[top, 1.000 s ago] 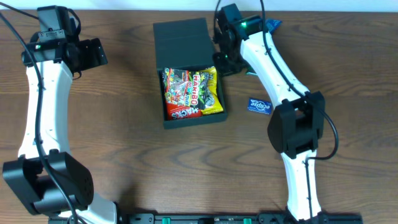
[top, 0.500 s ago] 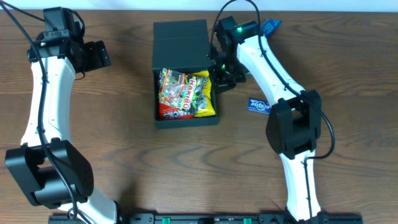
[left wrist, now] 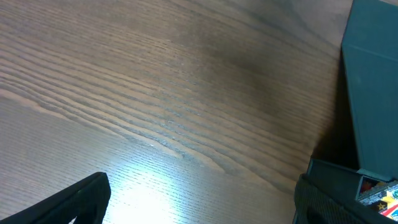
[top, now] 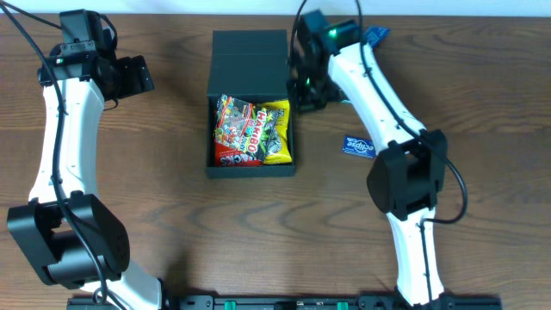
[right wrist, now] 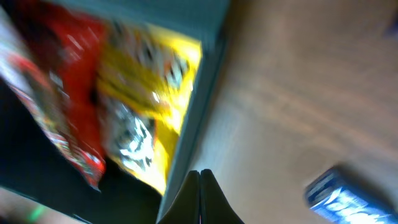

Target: Pack container

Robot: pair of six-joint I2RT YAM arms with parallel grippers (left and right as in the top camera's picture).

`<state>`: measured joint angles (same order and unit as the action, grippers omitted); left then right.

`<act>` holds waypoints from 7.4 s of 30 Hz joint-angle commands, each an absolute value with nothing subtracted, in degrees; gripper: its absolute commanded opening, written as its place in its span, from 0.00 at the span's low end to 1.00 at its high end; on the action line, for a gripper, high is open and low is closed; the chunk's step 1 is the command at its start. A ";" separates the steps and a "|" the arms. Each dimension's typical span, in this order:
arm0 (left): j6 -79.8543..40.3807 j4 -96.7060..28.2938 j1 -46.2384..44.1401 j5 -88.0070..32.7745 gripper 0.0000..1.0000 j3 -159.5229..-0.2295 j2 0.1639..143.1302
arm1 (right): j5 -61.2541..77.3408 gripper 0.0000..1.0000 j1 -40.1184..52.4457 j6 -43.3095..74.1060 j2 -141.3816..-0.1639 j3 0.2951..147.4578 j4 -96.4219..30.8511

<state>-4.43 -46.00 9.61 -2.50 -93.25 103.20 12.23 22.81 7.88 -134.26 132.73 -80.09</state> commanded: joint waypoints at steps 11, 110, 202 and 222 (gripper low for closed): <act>-3.81 -45.78 9.74 -2.44 0.96 -93.86 103.83 | 33.71 0.61 24.99 -3.57 -131.59 126.48 -78.70; -3.81 -46.30 9.74 -2.42 0.95 -93.86 103.83 | 5.78 0.02 31.42 2.72 -128.09 124.07 -50.98; -3.79 -47.53 9.74 -2.37 0.95 -93.86 103.83 | 6.44 0.93 5.32 39.46 -153.77 136.88 -45.15; -3.79 -48.18 9.74 -2.37 0.96 -93.86 103.83 | 4.27 0.40 4.78 38.89 -153.77 136.88 -50.41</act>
<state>-4.43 -48.01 9.61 -2.61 -93.25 103.20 5.37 5.61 39.22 -151.52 136.16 -49.30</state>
